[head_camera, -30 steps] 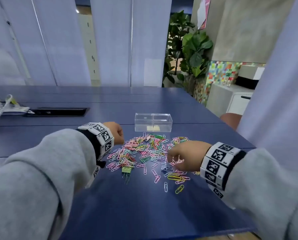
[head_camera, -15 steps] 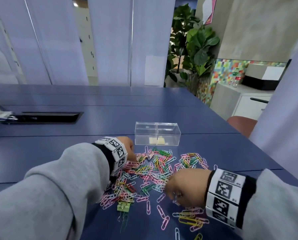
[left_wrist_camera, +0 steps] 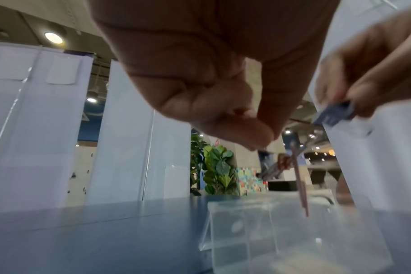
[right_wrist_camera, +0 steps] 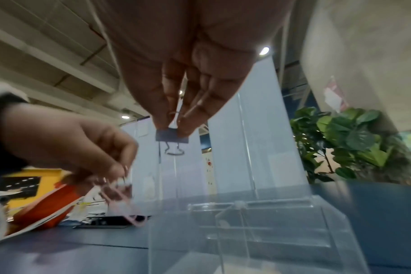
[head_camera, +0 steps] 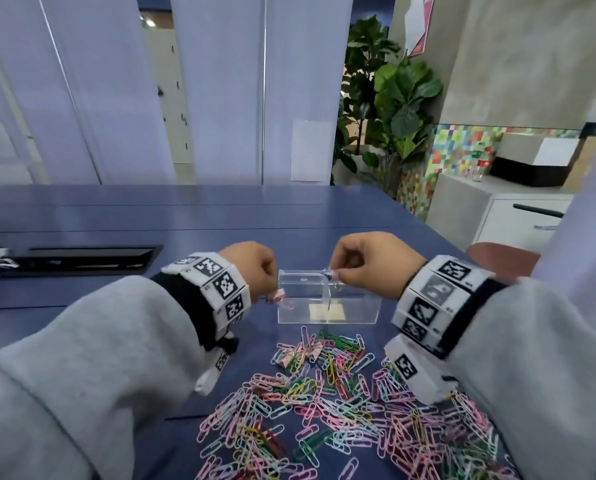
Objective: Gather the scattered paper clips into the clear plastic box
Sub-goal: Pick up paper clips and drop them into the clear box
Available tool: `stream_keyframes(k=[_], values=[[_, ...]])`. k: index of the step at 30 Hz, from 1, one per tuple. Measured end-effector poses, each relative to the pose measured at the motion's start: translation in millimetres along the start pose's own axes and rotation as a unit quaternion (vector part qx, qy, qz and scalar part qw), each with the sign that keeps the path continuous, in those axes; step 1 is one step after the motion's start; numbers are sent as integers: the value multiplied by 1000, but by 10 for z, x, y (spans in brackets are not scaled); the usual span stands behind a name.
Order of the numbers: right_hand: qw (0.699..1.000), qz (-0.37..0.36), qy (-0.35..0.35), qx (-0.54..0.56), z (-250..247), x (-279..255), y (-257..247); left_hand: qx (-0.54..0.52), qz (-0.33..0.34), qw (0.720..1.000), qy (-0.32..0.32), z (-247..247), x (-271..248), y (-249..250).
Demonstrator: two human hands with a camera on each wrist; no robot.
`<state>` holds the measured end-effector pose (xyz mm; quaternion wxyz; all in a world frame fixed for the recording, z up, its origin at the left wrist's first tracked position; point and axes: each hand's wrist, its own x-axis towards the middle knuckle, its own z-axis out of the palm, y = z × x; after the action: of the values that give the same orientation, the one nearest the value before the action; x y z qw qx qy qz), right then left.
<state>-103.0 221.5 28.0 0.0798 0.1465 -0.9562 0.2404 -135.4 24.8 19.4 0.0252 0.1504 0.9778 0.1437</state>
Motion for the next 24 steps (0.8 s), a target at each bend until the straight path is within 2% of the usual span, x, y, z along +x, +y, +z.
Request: stream_keyframes(k=[3, 7, 12, 14, 16, 20, 24], values=[[999, 45, -4, -2, 169, 240, 61, -65, -2, 998, 10, -95, 109, 68], [997, 59, -40, -29, 372, 346, 131, -13, -9, 1000, -9, -35, 117, 125], [996, 68, -57, 6, 459, 330, 161, -58, -22, 995, -80, 68, 3, 18], [997, 63, -45, 16, 468, 315, 140, -65, -26, 995, -74, 83, -25, -19], [998, 54, -34, 29, 459, 295, 110, -120, -45, 988, -89, 100, -60, -24], [993, 59, -23, 97, 423, 242, 61, -269, -86, 946, -160, 95, -167, -44], [992, 56, 69, 85, 362, 291, 72, -286, -94, 941, -158, 126, -217, -131]])
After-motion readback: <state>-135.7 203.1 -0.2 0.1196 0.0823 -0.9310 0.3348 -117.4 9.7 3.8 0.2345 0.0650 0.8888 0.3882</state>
